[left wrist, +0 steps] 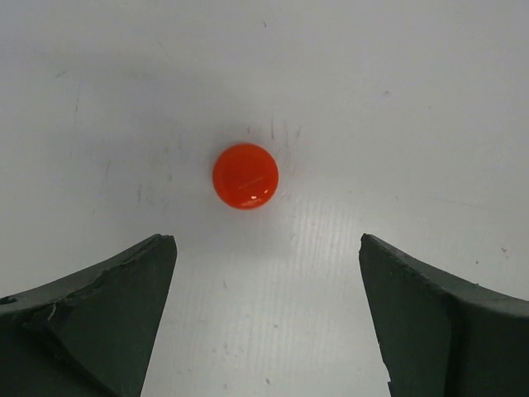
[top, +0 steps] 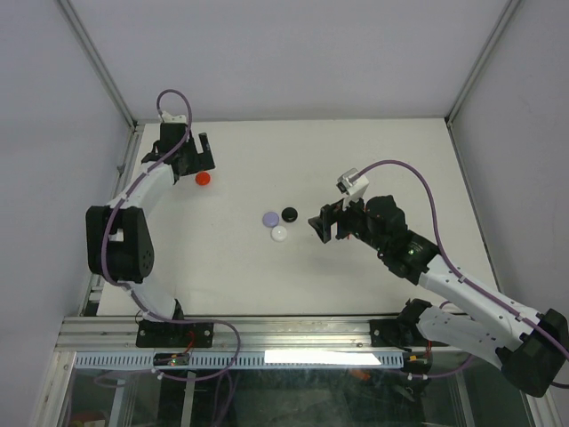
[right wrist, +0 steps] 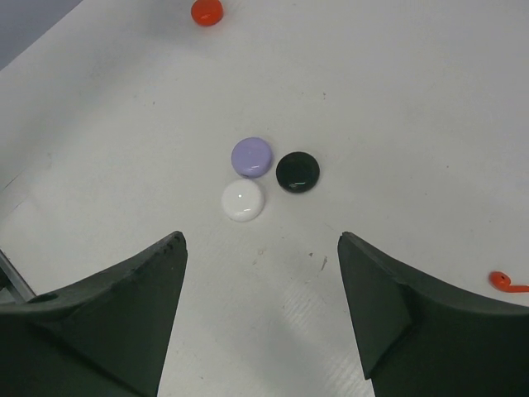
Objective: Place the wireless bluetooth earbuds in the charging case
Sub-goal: Move the charging case to the center of the board.
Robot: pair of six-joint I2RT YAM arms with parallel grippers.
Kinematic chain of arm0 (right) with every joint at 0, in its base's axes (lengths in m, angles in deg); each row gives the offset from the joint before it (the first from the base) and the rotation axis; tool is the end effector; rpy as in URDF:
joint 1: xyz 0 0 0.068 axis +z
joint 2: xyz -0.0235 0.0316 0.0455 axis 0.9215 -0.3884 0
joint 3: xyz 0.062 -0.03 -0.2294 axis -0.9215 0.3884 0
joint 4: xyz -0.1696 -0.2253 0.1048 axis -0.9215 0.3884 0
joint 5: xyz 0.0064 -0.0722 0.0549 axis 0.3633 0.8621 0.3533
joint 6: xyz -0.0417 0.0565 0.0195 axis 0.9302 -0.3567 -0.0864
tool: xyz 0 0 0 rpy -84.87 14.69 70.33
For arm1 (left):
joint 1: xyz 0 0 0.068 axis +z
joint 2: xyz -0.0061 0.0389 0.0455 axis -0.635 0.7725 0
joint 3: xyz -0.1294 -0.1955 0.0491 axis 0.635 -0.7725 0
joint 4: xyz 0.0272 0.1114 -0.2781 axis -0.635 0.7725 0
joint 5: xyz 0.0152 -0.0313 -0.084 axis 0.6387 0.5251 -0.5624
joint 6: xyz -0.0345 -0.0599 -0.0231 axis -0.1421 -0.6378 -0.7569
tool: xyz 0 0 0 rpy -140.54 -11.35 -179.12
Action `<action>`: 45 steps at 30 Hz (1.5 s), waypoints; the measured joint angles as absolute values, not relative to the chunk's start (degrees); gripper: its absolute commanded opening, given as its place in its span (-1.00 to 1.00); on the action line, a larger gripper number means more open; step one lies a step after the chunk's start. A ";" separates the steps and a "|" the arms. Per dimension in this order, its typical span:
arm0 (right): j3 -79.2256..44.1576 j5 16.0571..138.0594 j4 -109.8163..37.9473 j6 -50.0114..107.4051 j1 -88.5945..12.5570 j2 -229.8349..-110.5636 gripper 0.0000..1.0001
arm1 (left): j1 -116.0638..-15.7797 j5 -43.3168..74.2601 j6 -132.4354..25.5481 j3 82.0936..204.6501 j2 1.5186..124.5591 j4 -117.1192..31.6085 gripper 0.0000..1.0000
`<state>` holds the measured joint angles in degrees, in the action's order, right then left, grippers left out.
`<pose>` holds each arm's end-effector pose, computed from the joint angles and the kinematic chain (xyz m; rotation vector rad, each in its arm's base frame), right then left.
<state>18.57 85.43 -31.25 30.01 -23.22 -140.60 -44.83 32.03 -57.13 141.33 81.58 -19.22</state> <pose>0.2156 0.2066 0.2525 -0.6208 1.8093 0.5783 0.4155 -0.0305 0.1864 -0.2718 2.3344 -0.0059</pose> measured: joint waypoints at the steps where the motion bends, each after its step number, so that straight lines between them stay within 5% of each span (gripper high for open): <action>1: 18.57 85.43 -31.23 30.06 -23.22 -140.60 0.54 | -44.13 30.89 -55.43 143.21 83.81 -19.16 0.85; 22: 18.46 86.04 -30.20 31.68 -23.42 -145.41 0.55 | -38.10 5.58 -42.77 164.61 111.92 -14.57 0.54; 45: 18.46 85.78 -30.22 32.20 -23.42 -145.41 0.55 | -39.54 -1.92 -56.56 145.00 96.25 -13.54 0.39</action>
<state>18.46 85.78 -30.22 32.20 -23.42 -145.41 -39.54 -1.92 -56.56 145.00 96.25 -13.54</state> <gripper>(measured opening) 0.776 0.690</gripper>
